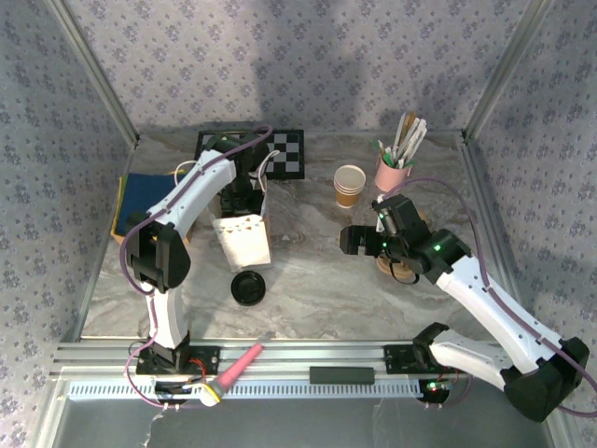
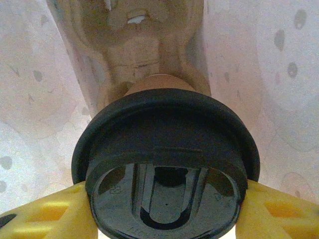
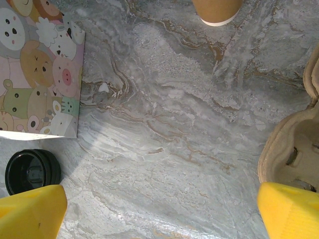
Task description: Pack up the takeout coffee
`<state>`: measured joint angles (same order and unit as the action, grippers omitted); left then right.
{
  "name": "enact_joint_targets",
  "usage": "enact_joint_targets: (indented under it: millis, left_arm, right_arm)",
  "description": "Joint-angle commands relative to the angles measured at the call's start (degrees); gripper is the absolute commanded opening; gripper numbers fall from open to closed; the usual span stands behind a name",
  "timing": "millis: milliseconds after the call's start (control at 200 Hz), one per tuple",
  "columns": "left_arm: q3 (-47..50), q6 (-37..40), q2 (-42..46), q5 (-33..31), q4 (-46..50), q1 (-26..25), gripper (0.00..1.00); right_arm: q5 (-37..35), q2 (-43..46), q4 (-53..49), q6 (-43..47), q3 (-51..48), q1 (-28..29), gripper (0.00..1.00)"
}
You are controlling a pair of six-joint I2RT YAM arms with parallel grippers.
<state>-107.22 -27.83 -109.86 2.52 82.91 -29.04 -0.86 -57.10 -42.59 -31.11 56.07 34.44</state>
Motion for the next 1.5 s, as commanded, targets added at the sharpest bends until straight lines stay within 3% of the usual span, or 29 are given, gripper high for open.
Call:
enact_joint_targets:
  millis: [0, 1494]
  left_arm:
    - [-2.47, 1.04, -0.25, -0.24, 2.42, -0.07, 0.57]
    - [0.44, 1.47, 0.79, -1.73, 2.8, 1.02, 0.56]
  right_arm:
    - [-1.08, -0.2, -0.74, -0.88, 1.06, 0.37, 1.0]
    - [-1.03, -0.56, -0.52, -0.88, 1.27, 0.31, 1.0]
